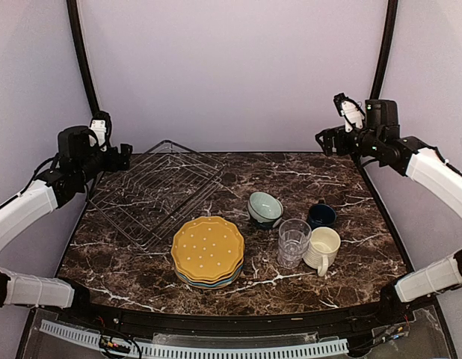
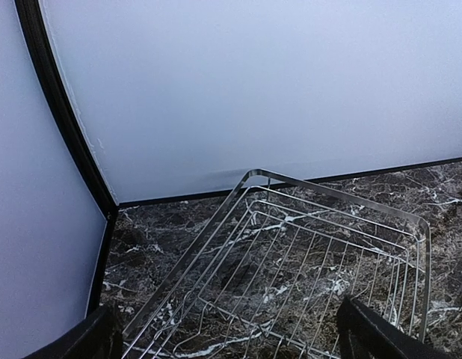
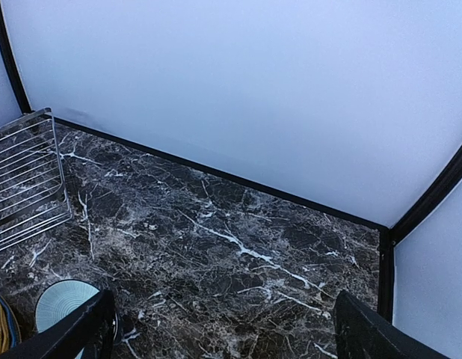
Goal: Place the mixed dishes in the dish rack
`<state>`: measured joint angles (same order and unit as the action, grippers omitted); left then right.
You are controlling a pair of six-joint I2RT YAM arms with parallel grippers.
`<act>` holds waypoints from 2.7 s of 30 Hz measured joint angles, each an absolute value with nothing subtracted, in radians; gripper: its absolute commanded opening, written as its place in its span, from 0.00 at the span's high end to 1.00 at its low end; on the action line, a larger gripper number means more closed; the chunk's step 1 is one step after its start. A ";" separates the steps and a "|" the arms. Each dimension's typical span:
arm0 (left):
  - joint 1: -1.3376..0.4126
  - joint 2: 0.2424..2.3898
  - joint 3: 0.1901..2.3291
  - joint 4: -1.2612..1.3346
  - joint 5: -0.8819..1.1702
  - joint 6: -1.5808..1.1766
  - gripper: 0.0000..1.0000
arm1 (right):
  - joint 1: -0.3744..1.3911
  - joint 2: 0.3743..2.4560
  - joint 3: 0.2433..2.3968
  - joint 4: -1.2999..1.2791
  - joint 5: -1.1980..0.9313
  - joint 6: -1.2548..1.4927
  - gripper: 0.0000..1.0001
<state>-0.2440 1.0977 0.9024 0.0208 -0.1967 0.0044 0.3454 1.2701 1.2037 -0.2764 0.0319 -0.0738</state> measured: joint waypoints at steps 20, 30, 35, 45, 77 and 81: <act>-0.244 1.126 0.926 -0.039 -0.215 0.041 0.01 | 0.347 1.293 1.221 -0.309 0.017 -0.070 0.01; -0.210 1.353 1.224 -0.292 -0.193 0.152 0.01 | 0.347 1.298 1.228 -0.329 -0.017 -0.068 0.01; -0.160 1.562 1.406 -0.397 -0.161 0.211 0.01 | 0.347 1.334 1.228 -0.331 -0.057 -0.055 0.01; -0.070 1.966 1.779 -0.558 -0.083 0.334 0.04 | 0.347 1.390 1.230 -0.341 -0.116 -0.031 0.01; -0.026 1.893 1.477 -0.546 0.007 0.109 0.91 | 0.354 1.435 1.230 -0.360 -0.182 0.140 0.01; -0.019 1.807 1.370 -0.533 -0.022 0.094 0.95 | 0.356 1.446 1.230 -0.364 -0.192 0.143 0.01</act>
